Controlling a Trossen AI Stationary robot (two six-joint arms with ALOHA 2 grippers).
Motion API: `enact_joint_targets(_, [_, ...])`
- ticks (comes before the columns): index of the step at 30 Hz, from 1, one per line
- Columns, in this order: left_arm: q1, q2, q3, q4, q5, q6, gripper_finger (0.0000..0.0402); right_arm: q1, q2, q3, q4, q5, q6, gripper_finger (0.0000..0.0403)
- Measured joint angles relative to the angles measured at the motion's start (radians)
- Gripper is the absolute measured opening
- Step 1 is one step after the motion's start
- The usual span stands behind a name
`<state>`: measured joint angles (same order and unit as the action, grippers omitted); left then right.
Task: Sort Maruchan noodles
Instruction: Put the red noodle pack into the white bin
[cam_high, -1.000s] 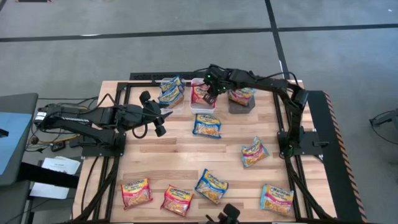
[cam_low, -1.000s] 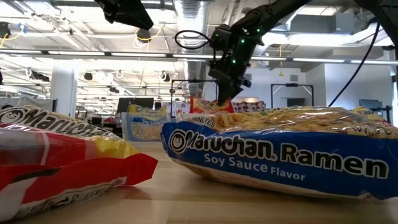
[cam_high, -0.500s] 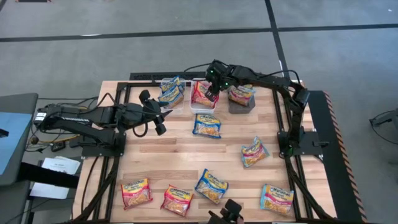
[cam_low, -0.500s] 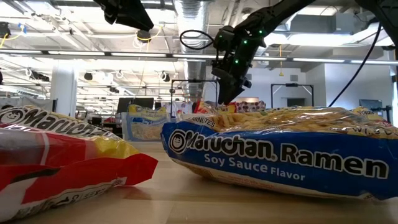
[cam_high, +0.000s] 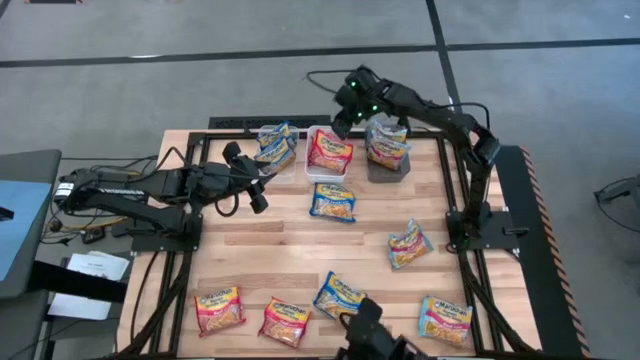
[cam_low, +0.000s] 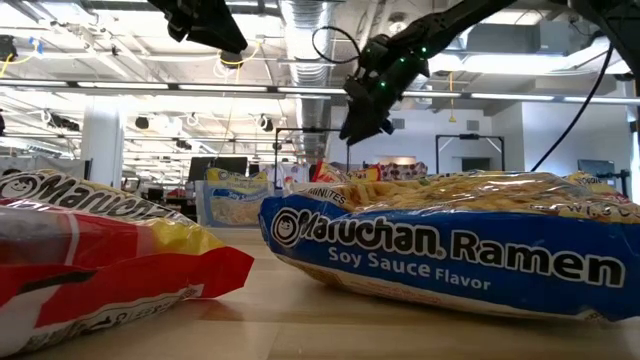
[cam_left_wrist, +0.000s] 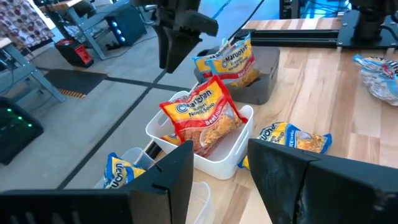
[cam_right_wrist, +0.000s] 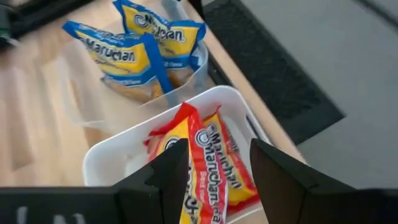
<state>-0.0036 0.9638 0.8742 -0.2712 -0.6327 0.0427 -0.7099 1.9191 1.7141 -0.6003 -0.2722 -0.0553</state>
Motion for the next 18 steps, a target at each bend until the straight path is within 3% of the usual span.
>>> enact_joint_targets(13, [0.0,0.0,0.0,0.0,0.001,-0.022,0.0143,0.007,0.019,0.001,-0.105,-0.039,0.007,0.0195])
enact_joint_targets(18, [0.0,0.0,0.0,-0.001,0.002,-0.029,0.0143,0.029,0.051,0.0,-0.125,0.05,-0.002,0.0195])
